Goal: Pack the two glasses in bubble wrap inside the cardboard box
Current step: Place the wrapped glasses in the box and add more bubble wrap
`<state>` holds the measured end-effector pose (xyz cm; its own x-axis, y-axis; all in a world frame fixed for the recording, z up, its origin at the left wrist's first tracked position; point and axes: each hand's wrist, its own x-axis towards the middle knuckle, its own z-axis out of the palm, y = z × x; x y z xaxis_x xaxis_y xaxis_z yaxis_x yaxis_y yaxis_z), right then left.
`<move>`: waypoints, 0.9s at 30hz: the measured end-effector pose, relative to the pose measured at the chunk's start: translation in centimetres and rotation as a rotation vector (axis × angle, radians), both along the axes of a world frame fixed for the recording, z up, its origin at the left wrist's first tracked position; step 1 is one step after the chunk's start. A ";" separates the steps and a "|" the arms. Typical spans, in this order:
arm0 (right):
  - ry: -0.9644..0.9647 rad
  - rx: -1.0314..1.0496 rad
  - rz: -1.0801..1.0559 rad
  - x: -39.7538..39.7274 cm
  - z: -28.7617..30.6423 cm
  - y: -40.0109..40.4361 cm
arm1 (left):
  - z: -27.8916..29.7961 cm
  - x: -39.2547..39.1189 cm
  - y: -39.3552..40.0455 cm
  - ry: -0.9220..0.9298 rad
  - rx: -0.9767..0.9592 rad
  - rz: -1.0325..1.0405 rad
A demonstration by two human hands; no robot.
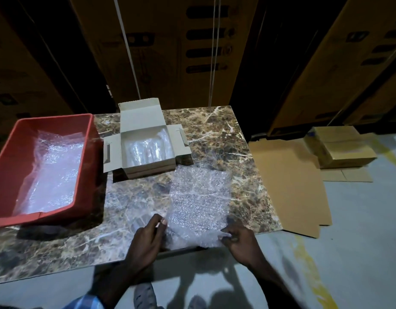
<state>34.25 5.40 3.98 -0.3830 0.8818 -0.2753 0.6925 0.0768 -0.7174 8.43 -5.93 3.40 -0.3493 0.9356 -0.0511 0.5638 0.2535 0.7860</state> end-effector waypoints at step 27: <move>0.527 -0.257 -0.586 -5.4 -0.6 3.8 | 1.3 -2.8 10.5 -0.033 0.031 0.021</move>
